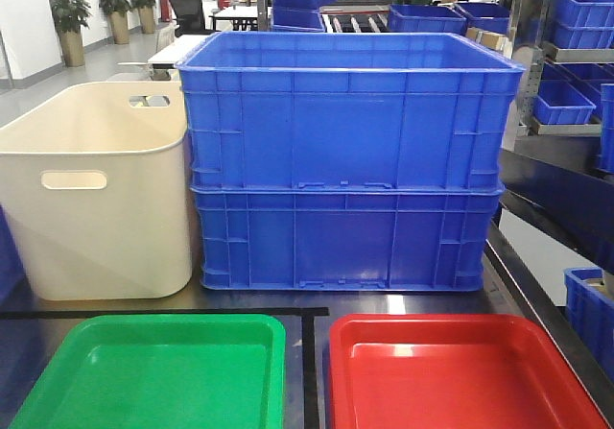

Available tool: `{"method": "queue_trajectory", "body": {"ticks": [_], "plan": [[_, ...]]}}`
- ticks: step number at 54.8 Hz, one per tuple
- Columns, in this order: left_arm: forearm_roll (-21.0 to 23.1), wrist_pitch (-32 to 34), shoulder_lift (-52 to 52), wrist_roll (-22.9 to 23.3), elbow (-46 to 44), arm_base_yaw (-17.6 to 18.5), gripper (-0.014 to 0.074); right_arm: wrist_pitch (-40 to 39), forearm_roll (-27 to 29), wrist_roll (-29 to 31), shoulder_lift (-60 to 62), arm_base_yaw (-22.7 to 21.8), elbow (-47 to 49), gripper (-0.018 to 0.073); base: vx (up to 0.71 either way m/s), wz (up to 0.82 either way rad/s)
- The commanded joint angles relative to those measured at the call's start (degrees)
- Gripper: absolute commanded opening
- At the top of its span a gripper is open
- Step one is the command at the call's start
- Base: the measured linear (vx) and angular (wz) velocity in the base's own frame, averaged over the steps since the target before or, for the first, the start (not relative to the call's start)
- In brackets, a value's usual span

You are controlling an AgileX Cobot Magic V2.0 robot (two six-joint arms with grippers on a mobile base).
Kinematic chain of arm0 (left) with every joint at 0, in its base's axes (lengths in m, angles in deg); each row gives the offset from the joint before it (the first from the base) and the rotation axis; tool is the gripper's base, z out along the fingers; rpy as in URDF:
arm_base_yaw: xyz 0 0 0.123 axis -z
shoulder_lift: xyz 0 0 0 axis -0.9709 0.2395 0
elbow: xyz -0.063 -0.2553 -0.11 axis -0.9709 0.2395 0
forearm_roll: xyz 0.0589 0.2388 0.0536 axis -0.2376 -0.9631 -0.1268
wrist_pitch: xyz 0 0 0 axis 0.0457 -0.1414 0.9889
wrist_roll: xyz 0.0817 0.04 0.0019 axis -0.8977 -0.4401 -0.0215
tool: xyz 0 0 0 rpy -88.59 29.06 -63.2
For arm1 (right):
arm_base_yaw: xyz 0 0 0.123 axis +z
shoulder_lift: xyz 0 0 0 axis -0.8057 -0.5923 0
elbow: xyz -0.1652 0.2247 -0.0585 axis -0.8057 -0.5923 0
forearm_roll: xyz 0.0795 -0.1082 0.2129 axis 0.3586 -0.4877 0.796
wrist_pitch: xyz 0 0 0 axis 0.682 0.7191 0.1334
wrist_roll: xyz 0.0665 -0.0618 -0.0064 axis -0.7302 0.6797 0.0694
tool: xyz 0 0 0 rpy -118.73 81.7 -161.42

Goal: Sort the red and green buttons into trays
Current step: 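Drive the base with both buttons held to the green and red trays, then move left gripper over green tray and right gripper over red tray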

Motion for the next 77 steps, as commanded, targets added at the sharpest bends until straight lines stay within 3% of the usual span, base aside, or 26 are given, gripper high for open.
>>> {"method": "queue_trajectory", "body": {"ticks": [1,63,72,77], "plan": [[-0.2,4.8,-0.2,0.0,-2.0,0.4,-0.0003,-4.8,-0.7,0.0,0.2,-0.1,1.7,-0.0009,0.12,-0.03],[-0.8,6.2,-0.2,0.0,-2.0,0.4,-0.0003,-8.0,-0.7,0.0,0.2,-0.1,1.7,-0.0009,0.02,-0.01],[1.3,8.7,0.9,-0.1,-2.0,0.4,-0.0003,-7.9,3.0,0.6,-0.2,-0.1,1.7,-0.0009,0.00,0.00],[4.6,11.8,2.7,-0.1,-2.0,0.6,-0.0003,-6.5,8.4,5.6,-2.7,-0.1,1.7,-0.0009,0.00,0.00]]}}
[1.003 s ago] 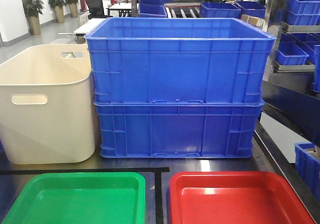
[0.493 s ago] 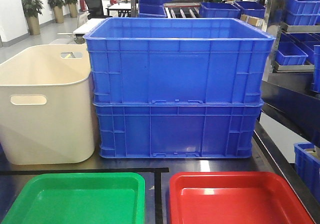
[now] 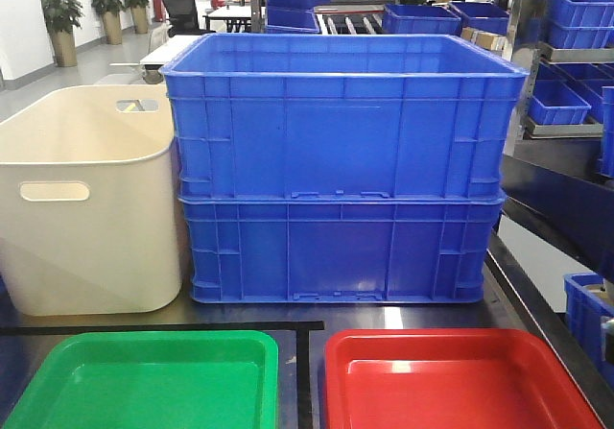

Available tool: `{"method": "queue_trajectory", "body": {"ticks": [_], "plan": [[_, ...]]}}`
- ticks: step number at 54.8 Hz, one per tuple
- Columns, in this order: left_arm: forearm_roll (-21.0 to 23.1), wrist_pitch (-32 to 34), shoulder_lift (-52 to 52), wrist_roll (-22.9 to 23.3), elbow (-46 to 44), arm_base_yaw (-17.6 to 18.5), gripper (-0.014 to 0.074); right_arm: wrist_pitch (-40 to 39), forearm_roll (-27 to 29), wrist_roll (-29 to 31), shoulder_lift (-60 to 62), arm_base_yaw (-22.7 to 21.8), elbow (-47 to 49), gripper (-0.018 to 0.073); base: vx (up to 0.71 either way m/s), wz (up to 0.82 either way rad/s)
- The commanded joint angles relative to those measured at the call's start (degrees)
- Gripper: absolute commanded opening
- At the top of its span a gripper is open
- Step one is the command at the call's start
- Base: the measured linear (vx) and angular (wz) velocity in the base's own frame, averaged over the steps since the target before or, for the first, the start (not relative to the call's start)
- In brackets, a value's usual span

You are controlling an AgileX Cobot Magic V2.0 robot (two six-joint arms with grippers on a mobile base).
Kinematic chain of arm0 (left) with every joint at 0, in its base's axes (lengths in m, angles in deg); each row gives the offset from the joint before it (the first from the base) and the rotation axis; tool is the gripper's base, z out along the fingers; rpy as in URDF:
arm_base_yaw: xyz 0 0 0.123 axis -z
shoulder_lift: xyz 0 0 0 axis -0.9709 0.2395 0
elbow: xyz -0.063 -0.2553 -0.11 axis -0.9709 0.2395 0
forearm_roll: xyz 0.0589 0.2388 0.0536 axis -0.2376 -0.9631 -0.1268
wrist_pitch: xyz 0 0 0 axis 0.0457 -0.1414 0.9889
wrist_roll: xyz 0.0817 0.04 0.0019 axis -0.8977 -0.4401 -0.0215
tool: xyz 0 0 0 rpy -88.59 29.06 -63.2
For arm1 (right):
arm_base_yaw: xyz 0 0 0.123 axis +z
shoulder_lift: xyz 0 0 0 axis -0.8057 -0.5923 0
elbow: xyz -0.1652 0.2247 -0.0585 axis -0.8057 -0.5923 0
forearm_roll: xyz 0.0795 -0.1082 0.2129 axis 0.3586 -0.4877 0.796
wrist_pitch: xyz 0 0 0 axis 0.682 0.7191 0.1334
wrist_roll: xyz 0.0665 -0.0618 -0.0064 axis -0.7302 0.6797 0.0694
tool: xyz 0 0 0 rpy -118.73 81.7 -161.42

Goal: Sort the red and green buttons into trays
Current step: 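Move left gripper over green tray and right gripper over red tray, then lower both grippers and release buttons into their matching trays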

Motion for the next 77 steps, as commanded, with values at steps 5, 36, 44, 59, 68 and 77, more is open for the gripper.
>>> {"method": "queue_trajectory", "body": {"ticks": [5,36,44,59,68,77], "plan": [[5.5,8.7,4.0,-2.1,-2.0,1.8,-0.0003,-3.2,10.4,10.9,-4.9,-0.1,1.7,-0.0009,0.00,0.00],[18.2,3.7,30.7,-7.0,-2.0,10.7,0.0019,-2.7,27.8,25.5,-27.9,-0.1,1.7,0.0017,0.00,0.00],[18.2,1.8,34.1,-7.0,-2.0,10.7,0.0078,-2.0,27.1,25.5,-29.9,-0.1,1.7,0.0081,0.00,0.00],[18.2,1.9,35.6,-7.1,-2.0,10.7,0.0322,2.0,25.2,25.4,-31.5,-0.1,1.7,0.0346,0.00,0.00],[18.2,1.8,35.6,-7.1,-2.0,10.7,0.0495,1.9,25.0,25.3,-31.5,-0.1,1.7,0.0499,0.00,0.00],[18.2,1.9,34.1,-7.2,-2.0,10.7,0.0612,1.9,25.6,25.2,-31.1,-0.1,1.9,0.0560,0.00,0.00]]}}
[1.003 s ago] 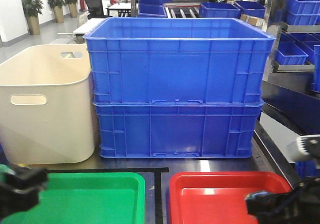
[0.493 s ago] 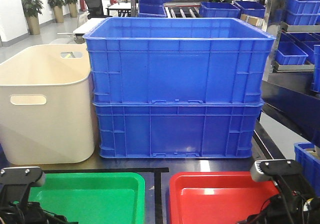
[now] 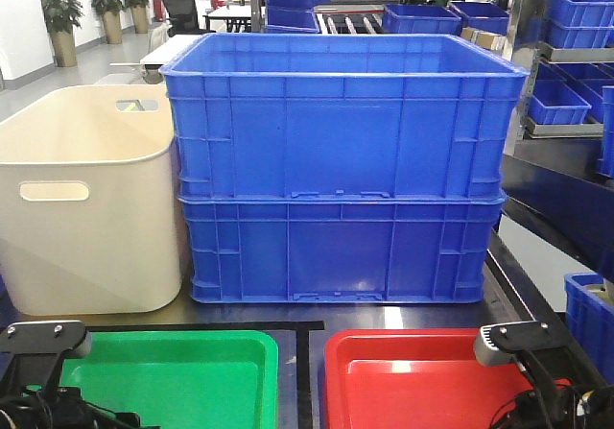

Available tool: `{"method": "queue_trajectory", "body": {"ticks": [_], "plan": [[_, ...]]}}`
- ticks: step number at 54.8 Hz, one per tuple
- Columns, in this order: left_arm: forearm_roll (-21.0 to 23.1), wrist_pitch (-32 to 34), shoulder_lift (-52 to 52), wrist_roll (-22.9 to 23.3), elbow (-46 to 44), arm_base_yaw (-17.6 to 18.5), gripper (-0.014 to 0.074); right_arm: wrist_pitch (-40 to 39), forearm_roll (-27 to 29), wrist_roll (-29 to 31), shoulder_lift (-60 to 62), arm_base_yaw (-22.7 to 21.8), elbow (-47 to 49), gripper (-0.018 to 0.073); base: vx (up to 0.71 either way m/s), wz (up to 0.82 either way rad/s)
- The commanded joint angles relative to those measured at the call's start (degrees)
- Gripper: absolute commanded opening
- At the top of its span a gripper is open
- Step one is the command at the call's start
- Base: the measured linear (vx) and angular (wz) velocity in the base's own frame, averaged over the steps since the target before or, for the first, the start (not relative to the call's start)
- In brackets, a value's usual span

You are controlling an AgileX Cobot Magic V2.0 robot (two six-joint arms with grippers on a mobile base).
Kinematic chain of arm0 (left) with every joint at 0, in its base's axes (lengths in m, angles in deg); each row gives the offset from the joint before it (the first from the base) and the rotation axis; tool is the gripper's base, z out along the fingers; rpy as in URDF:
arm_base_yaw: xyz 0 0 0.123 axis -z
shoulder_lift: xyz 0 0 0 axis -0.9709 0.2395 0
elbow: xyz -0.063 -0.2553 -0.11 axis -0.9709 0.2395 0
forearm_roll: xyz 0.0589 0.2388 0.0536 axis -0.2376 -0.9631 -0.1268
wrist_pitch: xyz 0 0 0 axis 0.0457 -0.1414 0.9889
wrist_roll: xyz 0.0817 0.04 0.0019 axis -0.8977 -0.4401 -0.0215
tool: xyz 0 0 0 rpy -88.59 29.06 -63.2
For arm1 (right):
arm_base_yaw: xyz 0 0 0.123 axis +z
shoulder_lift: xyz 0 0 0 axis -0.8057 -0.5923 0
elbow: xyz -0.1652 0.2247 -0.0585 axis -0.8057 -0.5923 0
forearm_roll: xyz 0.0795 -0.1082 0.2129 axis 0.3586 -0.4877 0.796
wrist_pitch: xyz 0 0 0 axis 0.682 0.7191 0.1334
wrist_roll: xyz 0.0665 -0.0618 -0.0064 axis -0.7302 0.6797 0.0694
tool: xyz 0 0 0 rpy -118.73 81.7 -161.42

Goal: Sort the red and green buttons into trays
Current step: 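Lower both grippers and release buttons into their matching trays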

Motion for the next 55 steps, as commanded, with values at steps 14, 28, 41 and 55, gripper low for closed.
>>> {"method": "queue_trajectory", "body": {"ticks": [14,28,41,55], "plan": [[0.5,3.9,-8.8,-0.3,-1.8,0.4,0.0629,-4.5,1.2,0.4,7.5,-0.1,1.8,0.0557,0.00,0.00],[0.0,3.7,-19.2,-0.3,-1.8,0.4,0.0608,-5.9,1.2,0.4,17.9,-0.1,1.8,0.0557,0.00,0.00],[0.6,-1.5,-31.0,-0.2,-1.8,0.4,0.0575,-5.2,1.3,0.4,26.7,-0.1,1.8,0.0557,0.00,0.00],[0.6,-2.4,-38.6,-0.2,-1.8,0.4,0.0554,-5.0,1.3,0.4,31.6,-0.1,1.8,0.0557,0.00,0.00]]}}
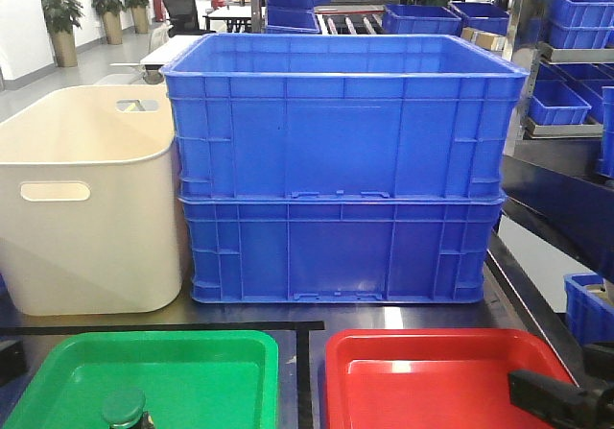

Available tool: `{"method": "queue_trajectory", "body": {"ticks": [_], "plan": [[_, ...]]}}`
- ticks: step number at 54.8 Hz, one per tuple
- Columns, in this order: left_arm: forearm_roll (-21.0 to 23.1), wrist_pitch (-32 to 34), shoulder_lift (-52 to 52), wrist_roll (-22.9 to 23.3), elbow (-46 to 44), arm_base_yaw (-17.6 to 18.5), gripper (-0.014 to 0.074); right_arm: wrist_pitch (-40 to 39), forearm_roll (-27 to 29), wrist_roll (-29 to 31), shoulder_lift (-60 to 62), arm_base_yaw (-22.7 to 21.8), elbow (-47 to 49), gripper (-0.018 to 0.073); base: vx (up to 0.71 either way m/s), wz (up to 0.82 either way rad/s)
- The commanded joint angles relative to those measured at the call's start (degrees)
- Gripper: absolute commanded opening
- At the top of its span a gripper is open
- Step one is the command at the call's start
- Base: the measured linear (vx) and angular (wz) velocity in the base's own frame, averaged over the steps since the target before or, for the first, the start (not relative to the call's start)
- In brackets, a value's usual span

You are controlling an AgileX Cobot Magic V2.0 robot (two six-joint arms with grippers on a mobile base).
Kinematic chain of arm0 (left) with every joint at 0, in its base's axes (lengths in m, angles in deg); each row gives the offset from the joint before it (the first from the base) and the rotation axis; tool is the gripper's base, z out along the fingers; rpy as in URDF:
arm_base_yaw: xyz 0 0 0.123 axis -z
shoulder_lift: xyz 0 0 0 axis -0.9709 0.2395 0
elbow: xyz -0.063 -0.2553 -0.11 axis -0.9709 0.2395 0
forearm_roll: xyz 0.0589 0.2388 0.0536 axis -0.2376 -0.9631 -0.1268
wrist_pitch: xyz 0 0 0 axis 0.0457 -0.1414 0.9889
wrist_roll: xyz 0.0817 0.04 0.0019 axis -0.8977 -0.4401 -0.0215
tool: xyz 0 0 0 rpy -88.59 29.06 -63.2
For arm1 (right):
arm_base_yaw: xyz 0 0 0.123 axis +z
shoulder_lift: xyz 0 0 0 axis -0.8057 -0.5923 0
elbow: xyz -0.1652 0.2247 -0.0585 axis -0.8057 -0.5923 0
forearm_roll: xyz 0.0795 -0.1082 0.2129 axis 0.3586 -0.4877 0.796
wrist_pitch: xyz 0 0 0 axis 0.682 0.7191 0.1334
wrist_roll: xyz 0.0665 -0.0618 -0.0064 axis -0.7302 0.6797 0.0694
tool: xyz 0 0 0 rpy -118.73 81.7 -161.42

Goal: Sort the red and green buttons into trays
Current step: 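Lower both grippers and release buttons into their matching trays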

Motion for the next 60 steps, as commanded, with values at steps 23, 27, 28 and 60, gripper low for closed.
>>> {"method": "queue_trajectory", "body": {"ticks": [23,27,28,60], "plan": [[0.2,4.4,-1.8,0.1,-1.4,0.4,0.0554,-3.3,1.1,0.4,1.2,-0.1,1.8,0.0557,0.00,0.00],[-2.3,7.2,-3.3,0.1,0.6,0.3,0.0549,-3.2,1.1,0.4,1.2,-0.1,1.8,0.0557,0.00,0.00],[-3.3,8.2,-4.0,0.1,1.5,0.0,0.0542,-3.2,1.1,0.4,1.2,-0.1,1.8,0.0557,0.00,0.00],[-4.3,20.0,-38.4,0.1,36.5,-18.5,-0.0008,-2.9,1.1,0.4,1.2,-0.1,1.8,0.0556,0.00,0.00]]}}
